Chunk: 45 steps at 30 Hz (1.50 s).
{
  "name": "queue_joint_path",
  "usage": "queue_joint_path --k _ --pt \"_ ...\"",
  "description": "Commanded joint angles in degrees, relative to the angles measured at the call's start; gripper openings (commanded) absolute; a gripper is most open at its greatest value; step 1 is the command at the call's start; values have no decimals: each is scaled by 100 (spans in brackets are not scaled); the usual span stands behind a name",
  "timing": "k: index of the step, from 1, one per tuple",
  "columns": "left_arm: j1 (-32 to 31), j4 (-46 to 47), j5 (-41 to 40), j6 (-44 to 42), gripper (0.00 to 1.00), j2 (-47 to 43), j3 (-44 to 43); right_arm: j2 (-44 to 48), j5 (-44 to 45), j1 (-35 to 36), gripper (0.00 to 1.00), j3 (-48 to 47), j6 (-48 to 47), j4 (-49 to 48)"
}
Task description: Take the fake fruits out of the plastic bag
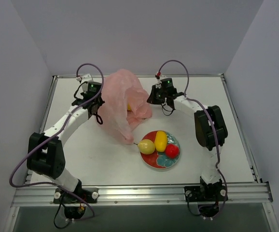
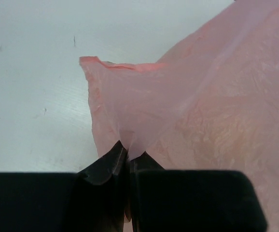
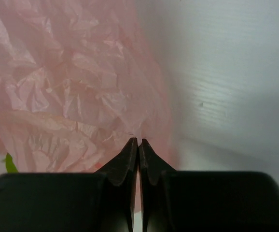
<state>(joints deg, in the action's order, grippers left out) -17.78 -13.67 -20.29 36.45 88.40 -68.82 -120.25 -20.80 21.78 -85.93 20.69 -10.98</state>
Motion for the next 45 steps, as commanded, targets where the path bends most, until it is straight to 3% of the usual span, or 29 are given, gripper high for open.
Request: queue_joint_path --k 1,9,11,12,13,14,16,17,18,24,31,39,45 --pt "126 -232 -45 -471 2 562 -772 1204 436 28 0 777 216 -561" --pt "126 -434 456 -814 2 1645 -2012 2241 831 256 1 2001 252 -747" --pt "117 -461 623 -841 6 1829 -2188 2277 840 248 24 2036 234 -721" --pt "108 -444 701 -876 15 1856 -2215 2269 849 256 34 2002 208 -678" --pt "108 -443 807 -902 29 1865 -2224 2243 849 257 44 1879 173 -529" --pt "91 -469 808 -920 53 1839 -2215 2242 875 248 70 1791 112 -415" --pt "73 -496 799 -990 70 1673 -2180 2321 981 248 80 1703 85 -247" --pt "64 -522 790 -1016 76 1576 -2110 2487 1016 248 97 1711 93 -229" --pt "64 -522 773 -1069 79 1471 -2057 2584 1068 265 100 1746 102 -229" --pt "-67 -1023 246 -1412 82 337 -1847 3244 1551 546 100 1904 -20 -19" --pt "-85 -1094 1008 -1298 83 -1051 -951 3622 1448 1205 100 2186 -152 17" --pt "-164 -489 1528 -1544 84 -1711 -10 3341 1122 1865 98 2256 -91 26" --pt "-208 -12 1775 -1615 86 -1695 536 3104 1122 2110 98 2318 -179 -53"
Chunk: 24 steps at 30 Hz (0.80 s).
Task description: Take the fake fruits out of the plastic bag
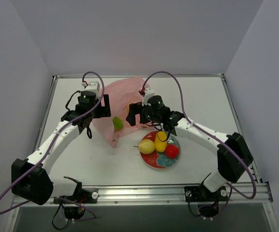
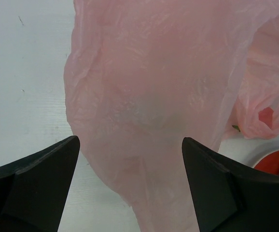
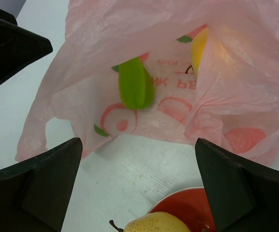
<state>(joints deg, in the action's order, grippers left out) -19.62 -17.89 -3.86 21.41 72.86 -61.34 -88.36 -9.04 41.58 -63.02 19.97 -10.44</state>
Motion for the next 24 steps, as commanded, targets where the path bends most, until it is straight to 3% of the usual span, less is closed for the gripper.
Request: queue_joint_path --k 1,5,15,24 --pt "-16 366 53 -111 86 -123 -238 -146 -46 174 98 1 -142 -99" --pt "37 207 -370 -14 86 -132 -229 -760 357 377 98 -463 -160 103" --pt "-42 576 96 -111 87 -658 61 -1886 1456 535 100 -1422 569 419" --pt "-51 471 -36 -102 87 -650 17 -2616 1905 570 100 -2336 1342 727"
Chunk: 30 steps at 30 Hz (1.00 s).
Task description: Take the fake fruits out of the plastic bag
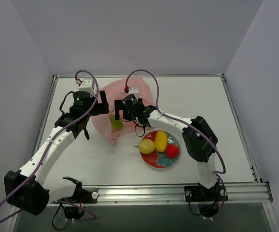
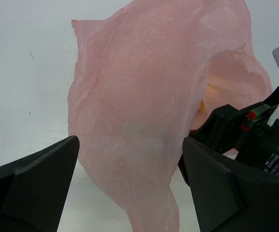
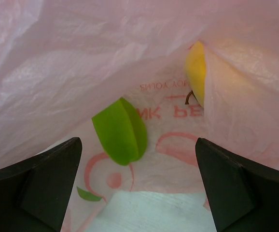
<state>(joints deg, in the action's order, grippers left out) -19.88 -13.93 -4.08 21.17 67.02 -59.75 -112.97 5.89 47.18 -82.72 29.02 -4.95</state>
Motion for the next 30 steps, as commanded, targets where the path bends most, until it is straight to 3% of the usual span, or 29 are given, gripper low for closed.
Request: queue_joint_path --k 1,11,30 --pt "-25 66 -32 -86 87 -67 -151 -268 404 11 100 -429 482 196" --pt "-25 13 -76 -78 87 -137 -178 -656 377 54 100 -772 992 354" --pt "-34 -13 -49 -69 87 -190 -160 -928 1450 28 100 -719 2029 442"
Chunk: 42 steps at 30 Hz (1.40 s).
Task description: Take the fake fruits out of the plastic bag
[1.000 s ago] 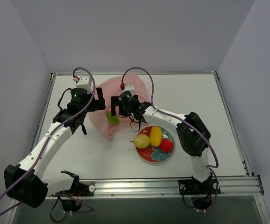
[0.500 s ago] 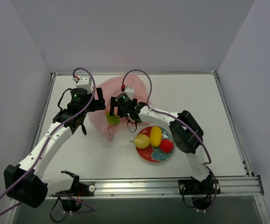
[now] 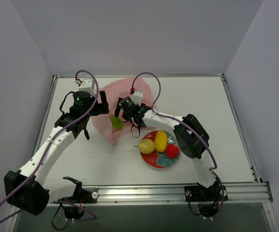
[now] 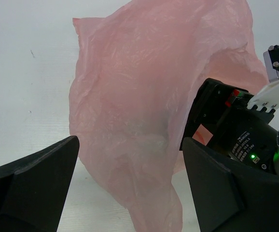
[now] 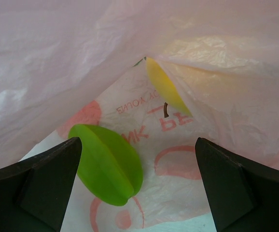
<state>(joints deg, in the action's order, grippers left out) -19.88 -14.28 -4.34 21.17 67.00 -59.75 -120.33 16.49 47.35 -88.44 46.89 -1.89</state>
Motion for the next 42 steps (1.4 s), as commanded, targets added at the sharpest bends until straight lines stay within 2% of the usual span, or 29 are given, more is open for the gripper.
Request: queue_joint_path --k 1,10,12,15,18,26,27,35,42 --pt "-34 13 -32 -69 87 -188 -160 -201 390 2 100 -164 250 136" --pt "-34 5 -14 -69 87 -179 -169 -359 478 -33 100 -208 478 136" --pt "-34 5 -6 -69 87 -179 -169 -394 495 -51 95 -243 505 136" --pt "-51 5 -6 -69 87 -179 -169 -447 504 -94 77 -270 610 128" --pt "-77 -4 -6 -78 87 -179 -169 -500 513 -121 68 -296 602 119" --pt "-104 -4 -6 -87 87 -205 -178 -500 583 -174 57 -296 619 119" --pt "-104 -13 -14 -95 87 -205 -178 -509 583 -182 52 -296 619 119" --pt "-148 -13 -41 -113 87 -196 -178 -579 671 -218 46 -349 742 119" --pt "-174 -22 -32 -122 87 -188 -178 -526 873 -235 33 -279 874 119"
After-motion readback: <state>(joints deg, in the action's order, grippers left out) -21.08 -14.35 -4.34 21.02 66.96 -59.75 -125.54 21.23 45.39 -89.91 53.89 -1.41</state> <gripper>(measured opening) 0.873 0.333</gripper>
